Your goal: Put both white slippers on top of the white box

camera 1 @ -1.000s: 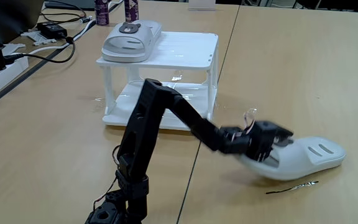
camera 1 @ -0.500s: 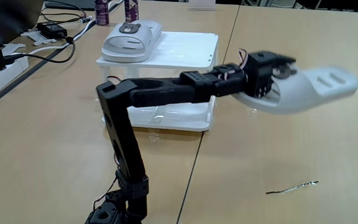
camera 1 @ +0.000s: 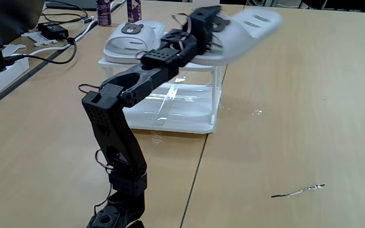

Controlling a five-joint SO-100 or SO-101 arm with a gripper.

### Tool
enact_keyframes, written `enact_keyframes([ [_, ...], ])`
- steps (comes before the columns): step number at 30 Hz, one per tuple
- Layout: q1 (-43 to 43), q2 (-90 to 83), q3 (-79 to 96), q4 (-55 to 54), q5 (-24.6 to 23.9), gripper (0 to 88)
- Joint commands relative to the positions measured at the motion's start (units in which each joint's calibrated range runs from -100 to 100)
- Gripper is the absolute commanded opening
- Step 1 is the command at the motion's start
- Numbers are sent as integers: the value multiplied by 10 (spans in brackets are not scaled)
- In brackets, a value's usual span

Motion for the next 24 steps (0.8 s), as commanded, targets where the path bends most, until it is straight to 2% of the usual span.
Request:
enact_keyframes([
  [1, -37, -14, -111, 0, 4, 8],
  [9, -93, 120, -243, 0, 4, 8],
  [24, -99, 377, -513, 0, 4, 8],
])
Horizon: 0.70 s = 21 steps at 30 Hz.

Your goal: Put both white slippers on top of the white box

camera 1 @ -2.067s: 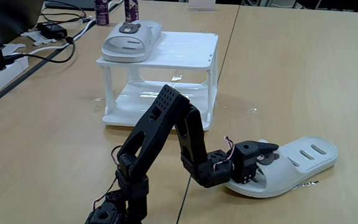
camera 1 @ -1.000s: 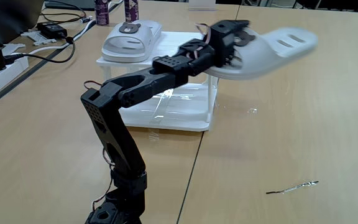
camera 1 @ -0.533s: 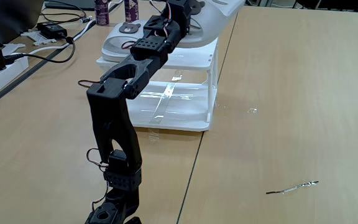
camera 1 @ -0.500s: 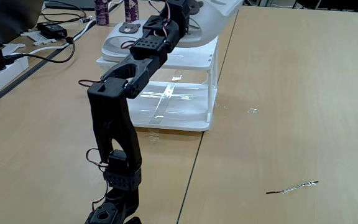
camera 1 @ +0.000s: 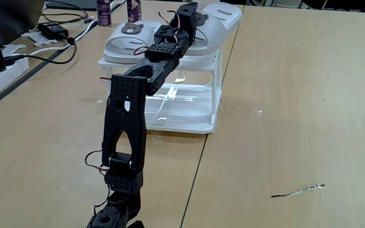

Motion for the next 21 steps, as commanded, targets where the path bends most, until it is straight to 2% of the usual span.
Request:
enact_keyframes([
  [1, -2, 27, -127, 0, 4, 8],
  [7, -15, 104, -217, 0, 4, 8],
  [21, -54, 116, -213, 0, 4, 8],
])
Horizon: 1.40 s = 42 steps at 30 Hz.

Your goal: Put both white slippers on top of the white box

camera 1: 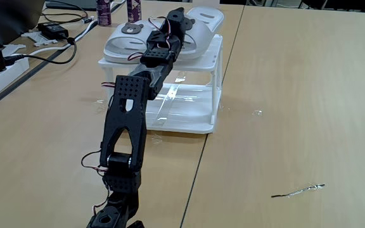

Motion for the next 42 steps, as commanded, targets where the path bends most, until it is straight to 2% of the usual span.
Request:
enact_keyframes([
  [1, -10, -9, -69, 0, 4, 8],
  [12, -9, 36, -116, -1, 4, 12],
  [13, -9, 36, -116, -1, 4, 23],
  [16, -9, 36, -115, -1, 4, 151],
  [18, -10, 31, -109, 0, 4, 203],
  [21, -10, 29, -107, 13, 4, 207],
  [27, -10, -9, -106, 136, 4, 207],
  [42, -9, -122, -69, 269, 4, 208],
])
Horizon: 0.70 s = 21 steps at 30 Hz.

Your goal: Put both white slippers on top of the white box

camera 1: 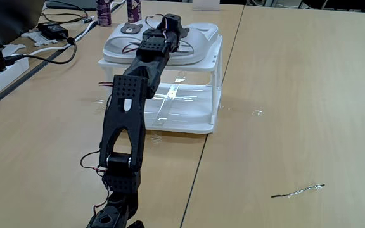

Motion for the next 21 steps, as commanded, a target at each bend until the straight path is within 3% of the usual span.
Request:
enact_keyframes([
  [1, 3, -119, 27, 8, 4, 208],
  [15, 8, -430, 399, 3, 4, 200],
  [20, 8, -520, 438, -44, 4, 3],
  [21, 13, -527, 444, -81, 4, 8],
])
